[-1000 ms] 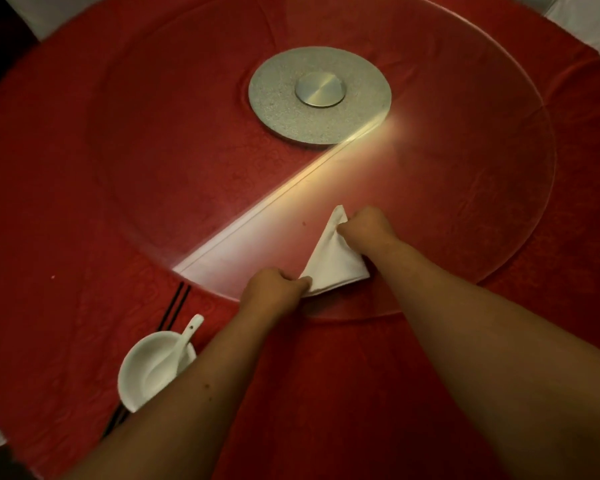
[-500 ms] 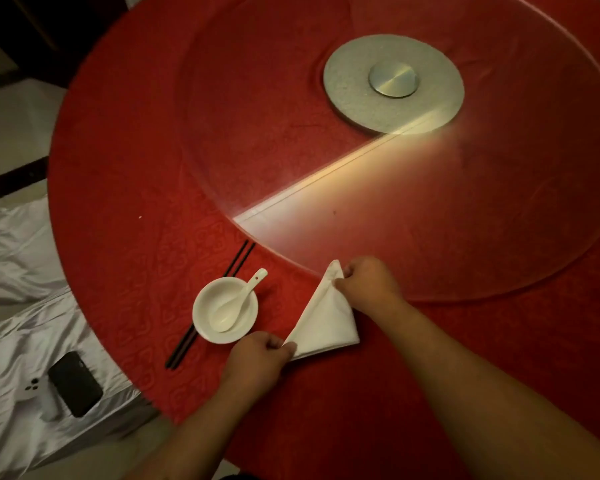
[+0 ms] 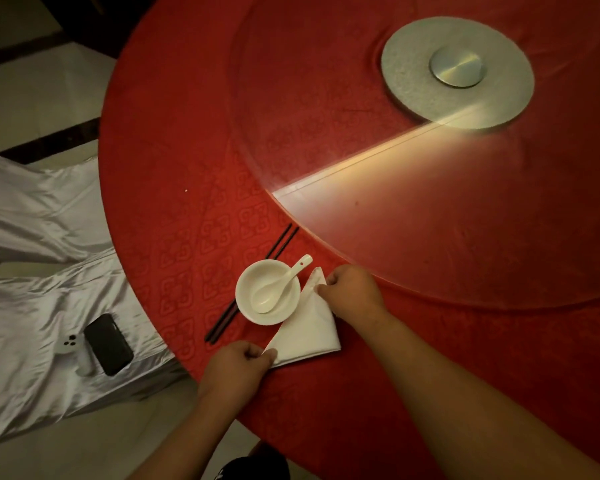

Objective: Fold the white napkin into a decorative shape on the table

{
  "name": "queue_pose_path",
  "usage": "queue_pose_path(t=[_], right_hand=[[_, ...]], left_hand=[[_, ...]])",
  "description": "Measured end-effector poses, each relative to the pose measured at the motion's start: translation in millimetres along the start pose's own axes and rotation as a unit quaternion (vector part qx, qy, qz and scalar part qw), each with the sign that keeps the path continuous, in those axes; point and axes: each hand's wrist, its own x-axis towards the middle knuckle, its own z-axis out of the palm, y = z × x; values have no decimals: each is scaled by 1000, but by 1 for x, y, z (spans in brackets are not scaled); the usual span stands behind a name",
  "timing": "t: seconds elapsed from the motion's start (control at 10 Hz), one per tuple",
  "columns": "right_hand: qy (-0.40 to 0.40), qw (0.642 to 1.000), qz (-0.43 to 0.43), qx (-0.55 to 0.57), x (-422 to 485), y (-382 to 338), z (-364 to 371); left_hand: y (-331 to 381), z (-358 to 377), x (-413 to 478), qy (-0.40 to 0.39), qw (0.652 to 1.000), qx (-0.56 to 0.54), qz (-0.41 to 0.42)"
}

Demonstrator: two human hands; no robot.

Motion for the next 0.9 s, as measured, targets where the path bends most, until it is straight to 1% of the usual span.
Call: queue_pose_path(t=[0.1, 0.4, 0.6, 0.7, 0.8, 0.9], right_hand=[[-2, 1000, 7, 1, 0, -6, 2], [-3, 1000, 15, 12, 3, -10, 8], [0, 1000, 3, 4, 4, -9, 10], [1, 1000, 0, -1, 3, -8, 11], [5, 1000, -20, -17, 0, -6, 10], [46, 994, -62, -75, -5, -5, 12]], left_hand=[[-2, -4, 1, 9, 1000, 1, -3], [-2, -7, 4, 2, 1000, 17, 2], [-3, -7, 5, -2, 1000, 21, 15], [-3, -7, 4, 5, 999, 41, 34], [-5, -7, 1, 55, 985, 124, 102], [-9, 0, 2, 129, 935, 200, 262]])
